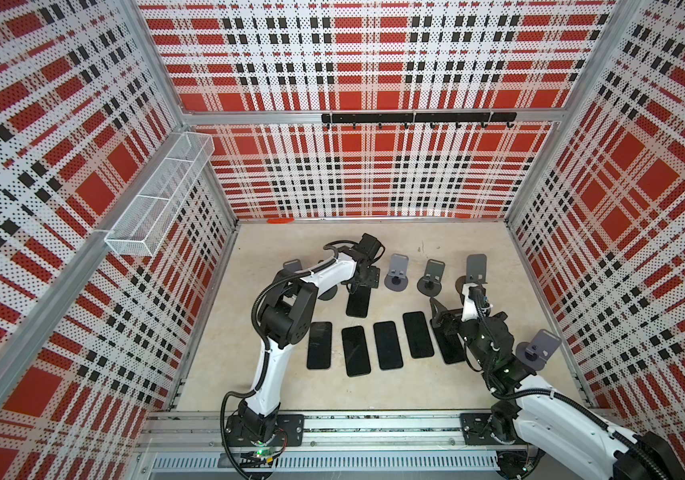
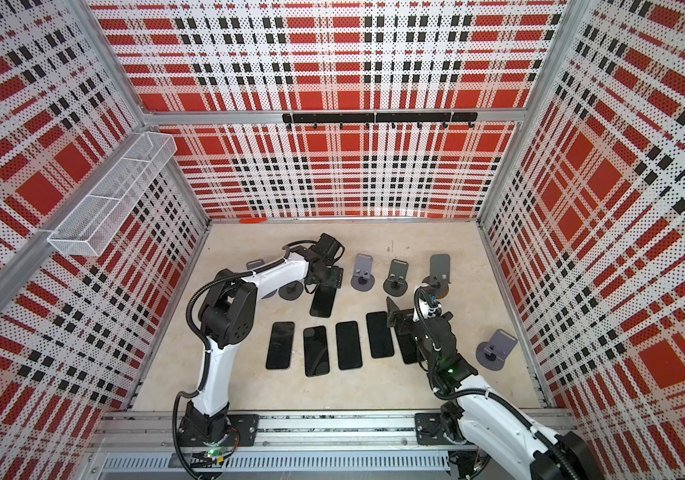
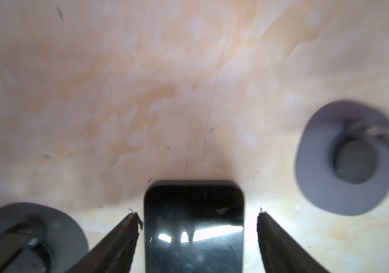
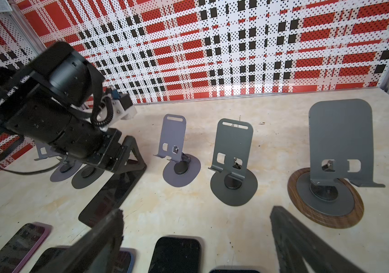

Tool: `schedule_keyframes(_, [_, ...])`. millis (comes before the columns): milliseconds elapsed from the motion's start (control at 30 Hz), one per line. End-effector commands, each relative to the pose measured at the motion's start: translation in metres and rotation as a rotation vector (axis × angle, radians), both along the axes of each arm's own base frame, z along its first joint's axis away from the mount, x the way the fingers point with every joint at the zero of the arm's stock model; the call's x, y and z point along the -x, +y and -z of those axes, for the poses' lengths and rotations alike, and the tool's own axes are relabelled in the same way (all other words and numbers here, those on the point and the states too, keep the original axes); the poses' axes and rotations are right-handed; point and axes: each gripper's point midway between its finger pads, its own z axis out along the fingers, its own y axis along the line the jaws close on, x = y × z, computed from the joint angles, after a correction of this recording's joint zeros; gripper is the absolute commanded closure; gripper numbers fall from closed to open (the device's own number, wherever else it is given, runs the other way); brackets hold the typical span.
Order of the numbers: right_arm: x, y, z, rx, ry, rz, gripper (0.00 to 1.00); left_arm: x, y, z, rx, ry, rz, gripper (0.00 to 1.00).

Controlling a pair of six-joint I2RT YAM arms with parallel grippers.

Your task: Remove the phone from the phone stand

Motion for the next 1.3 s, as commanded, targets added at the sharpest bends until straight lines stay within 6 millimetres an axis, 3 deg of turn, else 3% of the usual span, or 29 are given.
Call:
schedule_keyframes(0, [-0.002,-0.001,-0.001,0.009,-0.009,0.007,0.00,-0.014,-0.004,-0.073,0.042,-0.138,0.014,0.17])
schedule_keyframes(267, [0.000,-0.001,-0.007,0.002,-0.022,0.002,0.00,-0.006,-0.001,-0.159,0.046,-0.338,-0.030,0.14])
schedule_keyframes(400, [0.000,-0.002,-0.008,-0.004,-0.026,0.004,0.00,0.008,-0.016,-0.204,0.097,-0.460,-0.022,0.12])
schedule_keyframes(533, [-0.002,-0.007,-0.005,0.005,-0.018,0.038,0.00,0.022,-0.020,-0.231,0.089,-0.549,-0.023,0.10])
schedule_keyframes(600, [-0.003,-0.010,-0.008,0.005,-0.025,0.058,0.00,0.031,-0.005,-0.242,0.001,-0.630,-0.092,0.01])
schedule_keyframes(700, [-0.004,-0.014,-0.013,0.007,-0.042,0.078,0.00,0.064,0.001,-0.256,-0.133,-0.832,-0.152,0.02])
schedule_keyframes(800, [-0.006,-0.025,-0.022,0.023,-0.058,0.139,0.00,0.094,-0.018,-0.252,-0.084,-0.936,-0.075,0.02])
schedule_keyframes(900, [-0.006,-0.053,-0.028,0.001,-0.056,0.304,0.00,0.105,-0.023,-0.247,0.009,-0.955,-0.014,0.02])
schedule_keyframes(967, [-0.003,-0.059,-0.036,0.043,-0.089,0.321,0.00,0.111,-0.021,-0.244,0.039,-0.958,0.021,0.02])
schedule_keyframes(1100, [0.005,-0.074,-0.046,0.082,-0.111,0.384,0.00,0.133,0.002,-0.234,0.091,-1.028,0.067,0.02])
schedule_keyframes(1167, [0.009,-0.082,-0.047,0.106,-0.123,0.421,0.00,0.149,0.028,-0.232,0.193,-1.106,0.045,0.02])
schedule_keyframes(1267, [0.015,-0.095,-0.046,0.164,-0.139,0.481,0.00,0.151,0.072,-0.218,0.227,-1.113,-0.065,0.02])
